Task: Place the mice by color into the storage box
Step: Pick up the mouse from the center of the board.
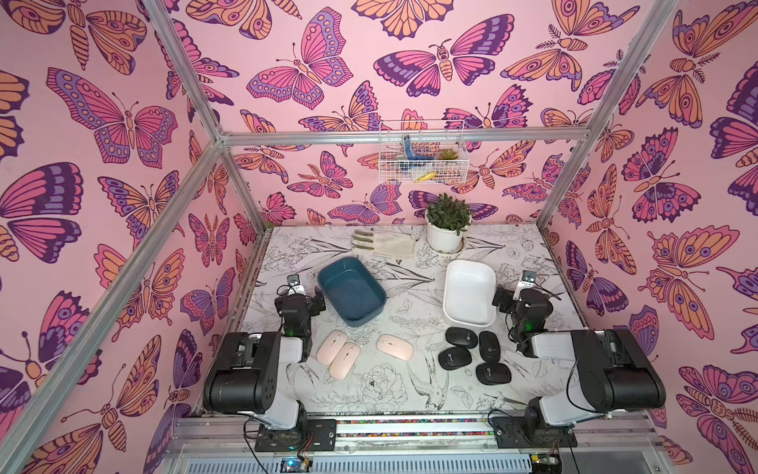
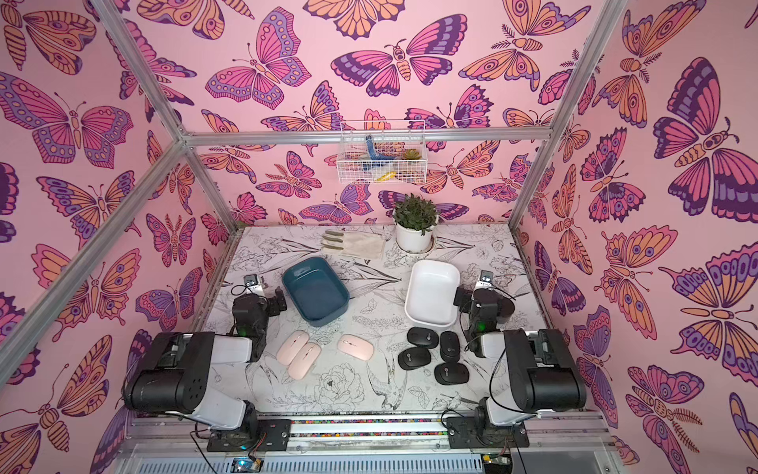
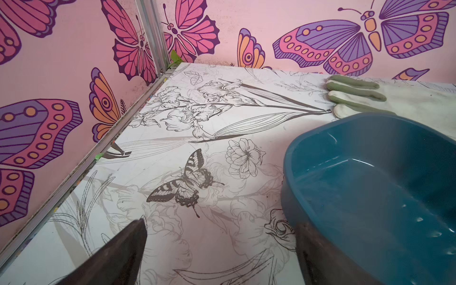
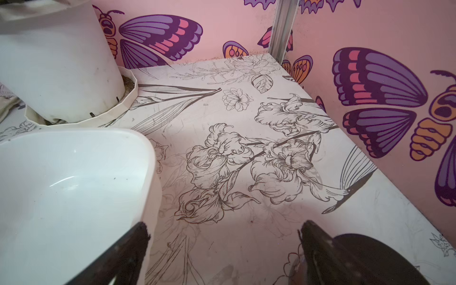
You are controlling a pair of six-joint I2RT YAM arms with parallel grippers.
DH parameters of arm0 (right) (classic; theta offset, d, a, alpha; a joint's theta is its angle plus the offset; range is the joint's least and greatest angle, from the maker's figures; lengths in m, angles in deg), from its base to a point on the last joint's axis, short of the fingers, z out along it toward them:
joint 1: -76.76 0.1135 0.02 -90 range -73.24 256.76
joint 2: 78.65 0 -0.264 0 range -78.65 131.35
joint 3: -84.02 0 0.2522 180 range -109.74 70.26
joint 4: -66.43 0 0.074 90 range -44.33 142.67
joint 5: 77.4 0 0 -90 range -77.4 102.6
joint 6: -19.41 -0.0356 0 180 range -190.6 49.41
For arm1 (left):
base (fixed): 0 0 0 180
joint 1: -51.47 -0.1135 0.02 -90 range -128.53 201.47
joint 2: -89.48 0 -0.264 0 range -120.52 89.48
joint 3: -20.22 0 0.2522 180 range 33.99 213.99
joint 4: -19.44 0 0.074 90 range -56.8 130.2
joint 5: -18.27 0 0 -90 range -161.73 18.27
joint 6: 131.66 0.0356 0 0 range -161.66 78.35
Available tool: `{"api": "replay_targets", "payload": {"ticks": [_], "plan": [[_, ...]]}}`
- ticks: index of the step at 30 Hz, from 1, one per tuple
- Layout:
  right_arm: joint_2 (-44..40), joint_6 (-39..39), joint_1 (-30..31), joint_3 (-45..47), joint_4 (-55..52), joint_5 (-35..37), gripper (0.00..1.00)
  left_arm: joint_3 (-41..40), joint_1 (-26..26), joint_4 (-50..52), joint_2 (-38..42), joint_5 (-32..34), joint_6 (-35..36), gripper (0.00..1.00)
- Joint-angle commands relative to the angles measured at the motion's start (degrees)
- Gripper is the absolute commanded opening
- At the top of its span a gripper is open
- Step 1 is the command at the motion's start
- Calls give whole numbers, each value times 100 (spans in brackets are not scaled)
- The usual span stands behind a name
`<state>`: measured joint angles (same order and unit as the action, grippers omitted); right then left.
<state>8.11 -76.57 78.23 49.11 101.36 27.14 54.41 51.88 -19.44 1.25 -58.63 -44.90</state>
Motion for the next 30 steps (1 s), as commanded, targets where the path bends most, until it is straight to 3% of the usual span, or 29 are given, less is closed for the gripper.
{"api": "replay_targets", "payload": {"ticks": [1, 20, 23, 25, 27, 30], "plan": [[-98, -32, -37, 14, 84, 83, 99, -26, 4, -52, 16, 43, -21, 98], [-105, -34, -35, 27, 109, 77, 99, -38, 17, -79, 21, 57, 3, 98], [-430, 44, -4, 258, 450, 97, 99, -4, 268, 189, 257, 165, 246, 98], [-1133, -41, 35, 120, -495, 369, 99, -214, 372, -345, 199, 328, 340, 98], [-1999, -364, 35, -296, -2144, 453, 100, -345, 434, -465, 172, 430, 380, 98], [-2882, -754, 43, -600, -3561, 81, 100, -320, 437, -392, 197, 438, 366, 98]]}}
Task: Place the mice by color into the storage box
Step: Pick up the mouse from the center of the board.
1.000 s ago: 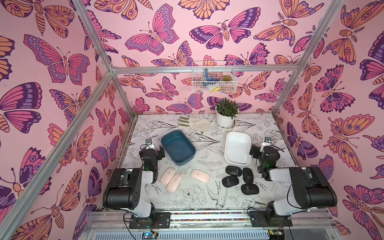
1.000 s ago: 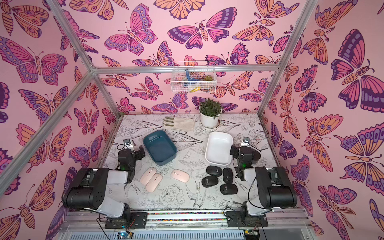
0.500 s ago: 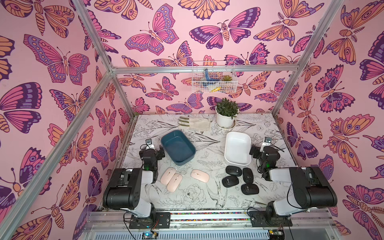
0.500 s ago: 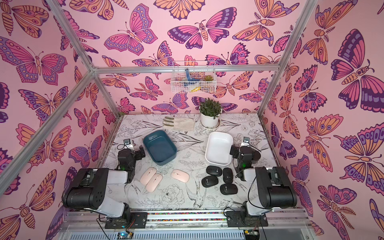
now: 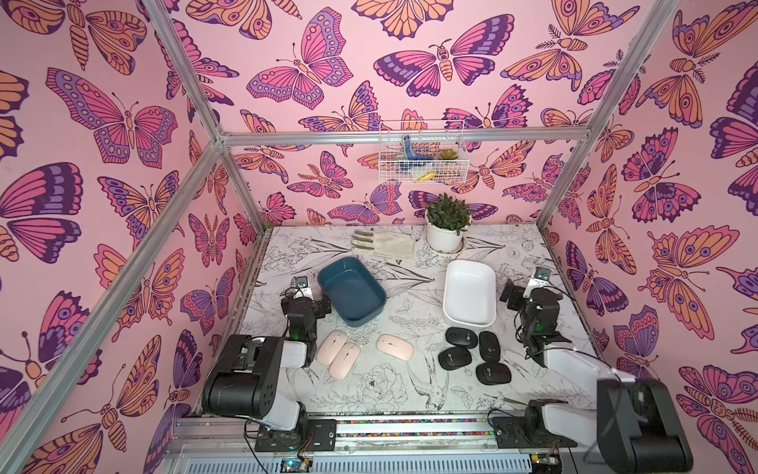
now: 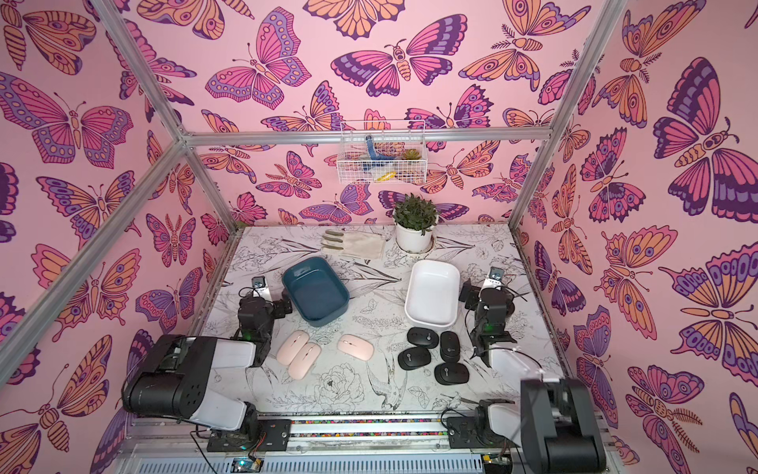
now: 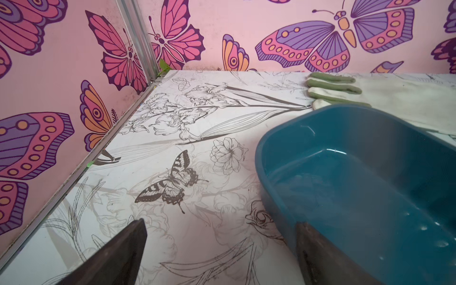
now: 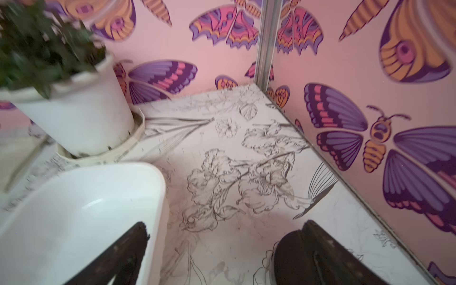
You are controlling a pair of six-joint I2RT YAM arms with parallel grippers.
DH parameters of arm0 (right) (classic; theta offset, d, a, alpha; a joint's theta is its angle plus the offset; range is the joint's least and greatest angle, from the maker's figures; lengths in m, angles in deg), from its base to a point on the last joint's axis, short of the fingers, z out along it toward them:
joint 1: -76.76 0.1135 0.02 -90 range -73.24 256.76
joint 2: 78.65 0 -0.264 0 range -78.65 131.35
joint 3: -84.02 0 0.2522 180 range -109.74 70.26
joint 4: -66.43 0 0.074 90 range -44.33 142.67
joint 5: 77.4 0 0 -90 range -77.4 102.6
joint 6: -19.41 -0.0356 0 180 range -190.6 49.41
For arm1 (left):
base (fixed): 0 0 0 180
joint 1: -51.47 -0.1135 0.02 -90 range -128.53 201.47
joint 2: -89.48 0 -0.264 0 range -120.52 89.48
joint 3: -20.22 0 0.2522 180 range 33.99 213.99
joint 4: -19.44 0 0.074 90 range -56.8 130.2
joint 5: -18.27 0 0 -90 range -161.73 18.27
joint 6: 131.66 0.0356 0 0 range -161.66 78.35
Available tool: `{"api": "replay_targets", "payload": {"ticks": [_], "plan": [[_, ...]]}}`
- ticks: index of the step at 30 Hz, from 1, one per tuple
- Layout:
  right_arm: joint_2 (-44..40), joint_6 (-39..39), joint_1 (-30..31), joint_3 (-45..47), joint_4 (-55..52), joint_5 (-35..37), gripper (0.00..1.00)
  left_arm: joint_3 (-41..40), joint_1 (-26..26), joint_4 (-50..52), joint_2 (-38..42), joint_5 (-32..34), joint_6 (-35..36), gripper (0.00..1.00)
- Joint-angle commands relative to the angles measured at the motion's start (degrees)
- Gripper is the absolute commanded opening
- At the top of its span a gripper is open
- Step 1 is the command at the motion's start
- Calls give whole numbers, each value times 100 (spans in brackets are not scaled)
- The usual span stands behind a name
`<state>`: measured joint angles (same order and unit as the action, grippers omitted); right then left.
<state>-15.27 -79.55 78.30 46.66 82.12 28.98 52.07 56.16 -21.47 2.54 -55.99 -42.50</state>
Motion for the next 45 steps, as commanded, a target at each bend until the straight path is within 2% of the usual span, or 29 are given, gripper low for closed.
{"api": "replay_targets", "payload": {"ticks": [1, 6, 12, 13, 14, 15, 16, 18, 20, 23, 26, 27, 29, 31, 35, 38, 45], "plan": [[-746, -460, 30, -393, -1863, -495, 100, -100, 14, -265, 33, 174, 137, 98], [-1474, -791, 187, -738, -3428, -1749, 100, -152, 45, -340, 52, 216, 167, 98], [-1789, -866, 613, -937, -4126, -2075, 100, -209, 45, -514, 88, 92, 272, 99], [-1765, -889, 637, -971, -4149, -2097, 99, 96, 146, 177, 373, 137, 402, 99], [-1725, -918, 646, -1012, -4172, -2106, 100, 685, 168, 1565, 831, -23, 409, 99], [-1668, -950, 647, -1045, -4189, -2104, 100, 1047, 169, 2379, 1064, -54, 427, 99], [-1587, -996, 658, -1104, -4213, -2125, 100, 1263, 196, 2428, 1300, -75, 684, 99], [-1397, -1136, 718, -1280, -4402, -2041, 99, 1984, 256, 3404, 1930, -246, 839, 99], [-1159, -1312, 872, -1518, -4809, -1883, 100, 2960, 334, 4757, 2212, 156, 386, 99], [-923, -1451, 1325, -1810, -5649, -1433, 99, 3838, 549, 6334, 2427, 326, -588, 99], [-935, -1721, 1947, -2000, -6630, -852, 97, 4361, 993, 7684, 2530, 276, -1674, 99], [-995, -1830, 2109, -2025, -6923, -736, 96, 4462, 1133, 8040, 2532, 72, -1981, 99], [-1222, -2123, 2462, -1994, -7507, -465, 94, 4627, 1624, 8793, 2462, -105, -2754, 99], [-1443, -2487, 2702, -1910, -7929, -257, 94, 4745, 2189, 9306, 2269, -342, -3236, 99], [-1479, -2973, 2948, -1745, -8185, -184, 93, 4965, 3301, 10129, 1603, -695, -4175, 99], [-1301, -3090, 2991, -1808, -8287, -5, 94, 5010, 3939, 10285, 1105, -875, -4604, 99], [-665, -3271, 2990, -1668, -8273, 62, 93, 4941, 4676, 10249, 864, -1044, -5125, 99]]}}
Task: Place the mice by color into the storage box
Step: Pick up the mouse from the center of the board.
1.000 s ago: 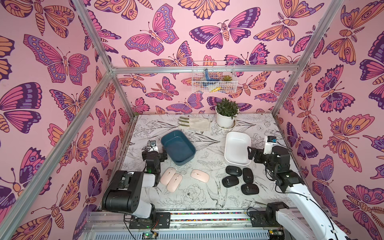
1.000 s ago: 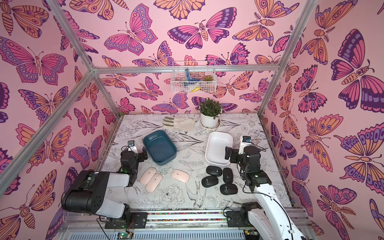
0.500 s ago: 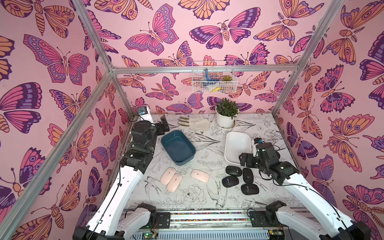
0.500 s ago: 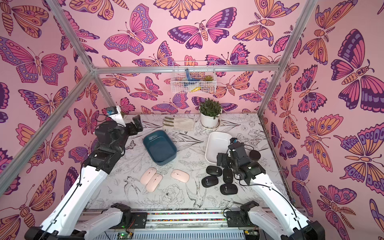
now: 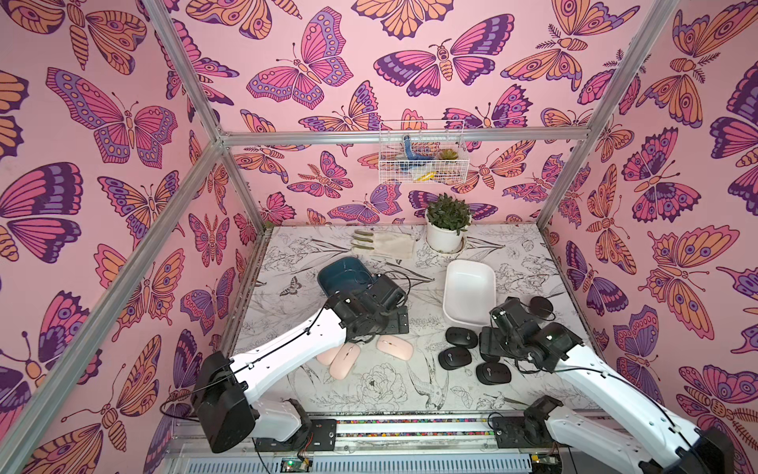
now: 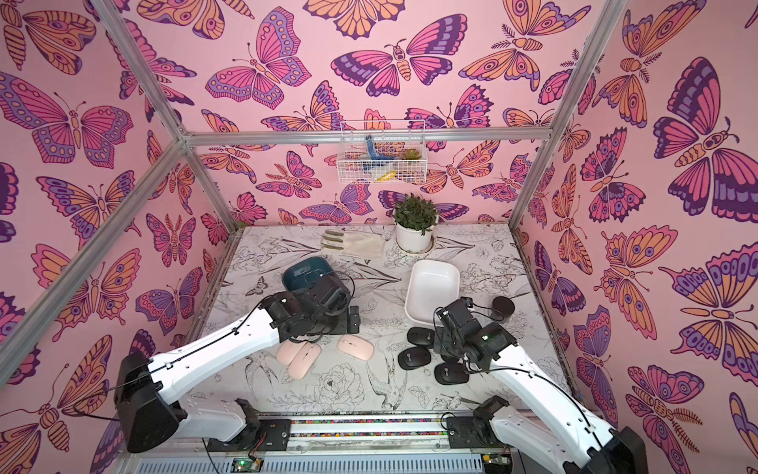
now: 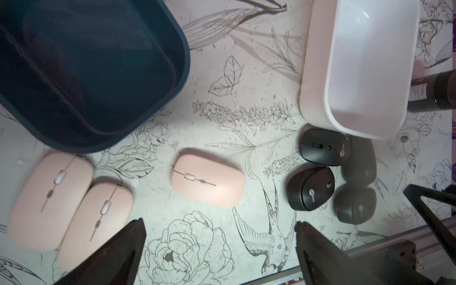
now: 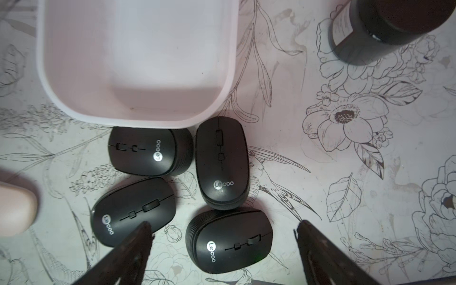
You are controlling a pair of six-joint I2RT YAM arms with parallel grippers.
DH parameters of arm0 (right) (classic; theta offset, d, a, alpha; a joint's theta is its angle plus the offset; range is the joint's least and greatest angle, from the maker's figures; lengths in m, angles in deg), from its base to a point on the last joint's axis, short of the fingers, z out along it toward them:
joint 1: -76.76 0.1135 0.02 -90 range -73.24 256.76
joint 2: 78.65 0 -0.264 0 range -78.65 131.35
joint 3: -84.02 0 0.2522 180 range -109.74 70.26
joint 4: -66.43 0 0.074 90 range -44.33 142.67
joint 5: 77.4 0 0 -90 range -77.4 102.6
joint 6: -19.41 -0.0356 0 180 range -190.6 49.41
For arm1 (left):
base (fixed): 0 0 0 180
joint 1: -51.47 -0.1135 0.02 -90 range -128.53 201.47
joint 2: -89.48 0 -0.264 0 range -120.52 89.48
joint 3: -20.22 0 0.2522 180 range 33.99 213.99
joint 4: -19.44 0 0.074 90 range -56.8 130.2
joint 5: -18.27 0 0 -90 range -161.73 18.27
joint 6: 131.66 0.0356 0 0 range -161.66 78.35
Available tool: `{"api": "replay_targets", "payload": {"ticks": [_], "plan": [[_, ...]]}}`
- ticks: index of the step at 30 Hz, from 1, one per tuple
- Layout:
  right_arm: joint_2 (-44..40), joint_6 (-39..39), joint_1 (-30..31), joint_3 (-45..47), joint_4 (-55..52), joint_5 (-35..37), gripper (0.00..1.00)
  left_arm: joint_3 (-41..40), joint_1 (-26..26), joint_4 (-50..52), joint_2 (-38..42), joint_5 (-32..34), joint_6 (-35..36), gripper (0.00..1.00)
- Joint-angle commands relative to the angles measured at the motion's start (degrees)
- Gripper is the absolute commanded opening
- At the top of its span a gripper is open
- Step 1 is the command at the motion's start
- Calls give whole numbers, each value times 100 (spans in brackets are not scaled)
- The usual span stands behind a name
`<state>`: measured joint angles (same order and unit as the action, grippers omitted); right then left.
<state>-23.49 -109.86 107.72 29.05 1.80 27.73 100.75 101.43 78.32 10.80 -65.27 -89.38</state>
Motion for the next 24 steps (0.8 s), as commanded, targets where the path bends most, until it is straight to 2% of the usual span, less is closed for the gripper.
{"api": "replay_targets", "payload": {"ticks": [1, 6, 10, 17, 19, 24], "plan": [[213, -231, 50, 126, -187, 189, 93, 66, 221, 268, 45, -102, -465, 99], [583, -250, 48, 465, 229, 136, 88, -79, 296, 216, 169, -180, -474, 99], [924, -184, 26, 350, 358, 294, 87, -286, 295, 153, 407, -71, -510, 99], [1380, 230, -458, 351, 819, 4, 85, -433, 291, 152, 518, -31, -519, 99], [1459, 356, -613, 342, 927, -82, 85, -470, 292, 151, 765, 3, -527, 99], [1651, 581, -697, 259, 1267, -316, 85, -482, 295, 146, 813, 79, -512, 99]]}}
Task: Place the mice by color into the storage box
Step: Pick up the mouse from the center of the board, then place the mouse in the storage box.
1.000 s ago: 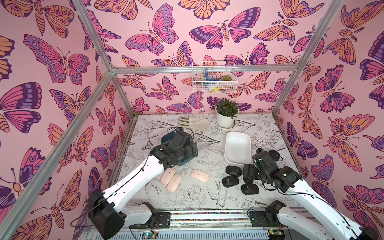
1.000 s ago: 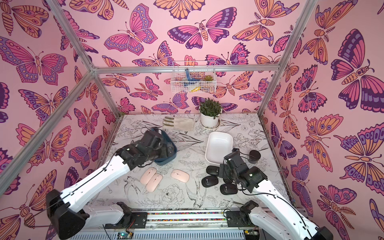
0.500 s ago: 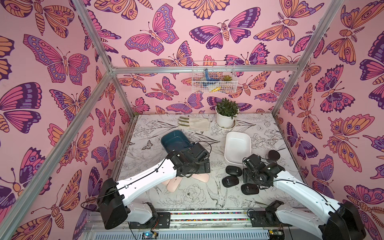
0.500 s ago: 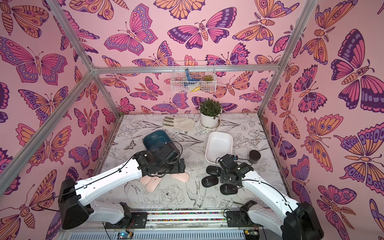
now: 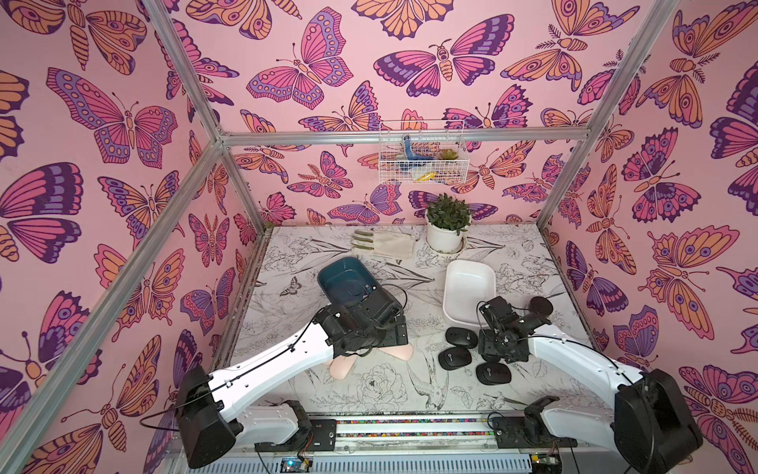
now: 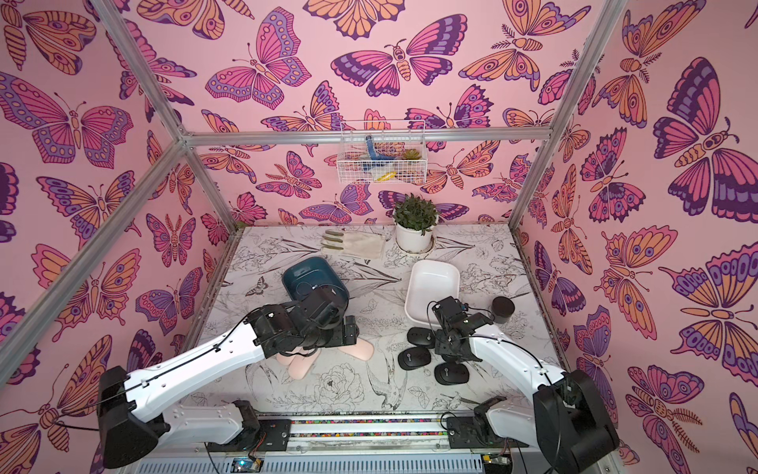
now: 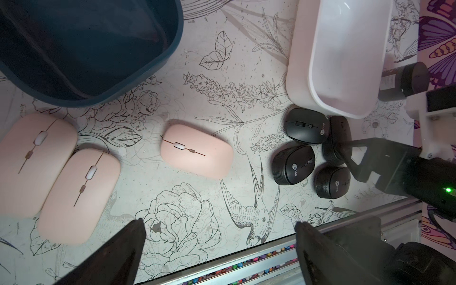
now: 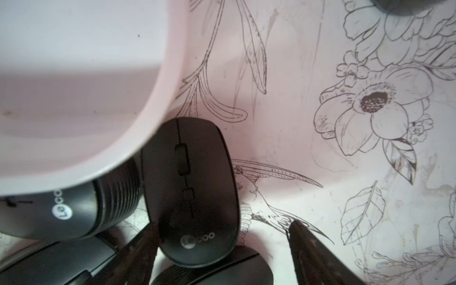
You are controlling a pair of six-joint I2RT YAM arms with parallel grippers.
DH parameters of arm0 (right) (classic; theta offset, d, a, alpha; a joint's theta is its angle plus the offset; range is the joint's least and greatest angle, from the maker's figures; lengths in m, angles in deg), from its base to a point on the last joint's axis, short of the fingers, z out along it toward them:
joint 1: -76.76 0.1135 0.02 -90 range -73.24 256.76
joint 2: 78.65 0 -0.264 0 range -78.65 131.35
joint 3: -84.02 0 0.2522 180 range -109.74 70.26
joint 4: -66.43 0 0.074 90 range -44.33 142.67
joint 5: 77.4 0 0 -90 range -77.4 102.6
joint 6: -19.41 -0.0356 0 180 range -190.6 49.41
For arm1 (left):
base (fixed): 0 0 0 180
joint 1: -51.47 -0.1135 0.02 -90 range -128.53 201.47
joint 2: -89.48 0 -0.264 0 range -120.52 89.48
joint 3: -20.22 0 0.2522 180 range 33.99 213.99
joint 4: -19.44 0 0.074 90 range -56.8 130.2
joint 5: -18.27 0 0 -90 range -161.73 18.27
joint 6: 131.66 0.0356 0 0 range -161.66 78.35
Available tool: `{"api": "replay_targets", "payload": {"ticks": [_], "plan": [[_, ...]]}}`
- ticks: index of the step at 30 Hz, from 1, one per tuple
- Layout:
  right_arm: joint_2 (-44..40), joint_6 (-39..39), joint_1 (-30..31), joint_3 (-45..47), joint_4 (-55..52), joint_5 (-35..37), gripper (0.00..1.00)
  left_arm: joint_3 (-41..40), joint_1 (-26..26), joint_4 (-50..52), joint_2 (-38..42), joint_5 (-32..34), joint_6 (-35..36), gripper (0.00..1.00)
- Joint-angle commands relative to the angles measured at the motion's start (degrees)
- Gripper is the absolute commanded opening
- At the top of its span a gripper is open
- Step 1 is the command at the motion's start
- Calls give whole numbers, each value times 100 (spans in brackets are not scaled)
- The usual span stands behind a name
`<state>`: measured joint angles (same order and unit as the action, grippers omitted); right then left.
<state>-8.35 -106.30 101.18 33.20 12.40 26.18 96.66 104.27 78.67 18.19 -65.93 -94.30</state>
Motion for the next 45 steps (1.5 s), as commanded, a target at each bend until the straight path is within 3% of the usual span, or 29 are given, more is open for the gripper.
{"api": "replay_targets", "payload": {"ticks": [1, 10, 23, 32, 36, 40, 45], "plan": [[198, 259, -46, -161, 269, -212, 84, -71, 11, 113, 73, 140, -18, 99], [519, 308, -111, -65, 498, -400, 77, -185, 11, 113, 76, 210, -53, 99], [362, 233, -135, -65, 267, -359, 51, -300, 0, 86, 132, 340, 30, 99], [-1617, -470, -126, -90, -970, -214, 46, -304, -162, -82, 409, 265, 208, 99], [-2343, -665, -126, -304, -895, -391, 44, -226, -253, -100, 459, 215, 323, 99], [-1793, -372, -145, -1036, -735, -127, 44, -236, -309, -163, 563, 202, 430, 99], [-294, -17, -467, -1967, 84, -524, 44, -268, -358, -154, 631, 132, 487, 99]]}}
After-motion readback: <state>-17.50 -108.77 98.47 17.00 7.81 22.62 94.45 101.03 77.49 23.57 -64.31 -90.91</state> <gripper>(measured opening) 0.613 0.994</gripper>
